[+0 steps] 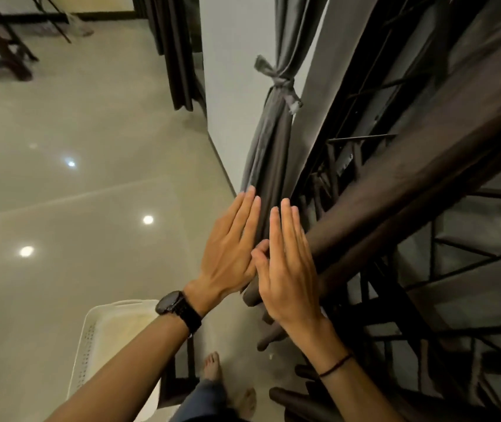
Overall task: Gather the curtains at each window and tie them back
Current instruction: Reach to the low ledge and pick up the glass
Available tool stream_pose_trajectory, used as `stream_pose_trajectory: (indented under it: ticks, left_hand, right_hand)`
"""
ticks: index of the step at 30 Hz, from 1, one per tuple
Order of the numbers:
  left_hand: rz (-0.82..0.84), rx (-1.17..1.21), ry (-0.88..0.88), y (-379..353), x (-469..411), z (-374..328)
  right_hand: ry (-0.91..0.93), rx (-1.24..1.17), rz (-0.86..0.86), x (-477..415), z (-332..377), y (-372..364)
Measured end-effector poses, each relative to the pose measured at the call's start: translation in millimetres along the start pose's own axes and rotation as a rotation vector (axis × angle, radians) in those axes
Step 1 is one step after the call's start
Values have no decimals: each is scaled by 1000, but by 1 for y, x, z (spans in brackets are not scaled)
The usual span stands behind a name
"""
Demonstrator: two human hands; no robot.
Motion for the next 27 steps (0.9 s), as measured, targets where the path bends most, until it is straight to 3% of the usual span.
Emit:
stream_pose_trajectory:
  ticks: [6,17,22,27]
  left_hand:
    - [367,-192,219,-89,2,76]
    - [725,-392,11,-260,48,142]
    - [834,-446,39,-332,77,171]
    - [974,-470,214,-400,101,201]
  right_hand:
    - [-210,51,219,-12,-54,-100]
    - [-498,126,439,27,-182,-255]
    - [-642,144,593,80,-260,-315]
    - [-778,79,590,127,-322,-357]
Point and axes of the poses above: each hand's wrist, its own x-axis away from the middle knuckle, its own y-axis out of the back of the hand, z = x × y, the point moved 7 cm from there along -x, towards the middle knuckle, and after that the axes turned 11 degrees about y, right-handed, at the moved point
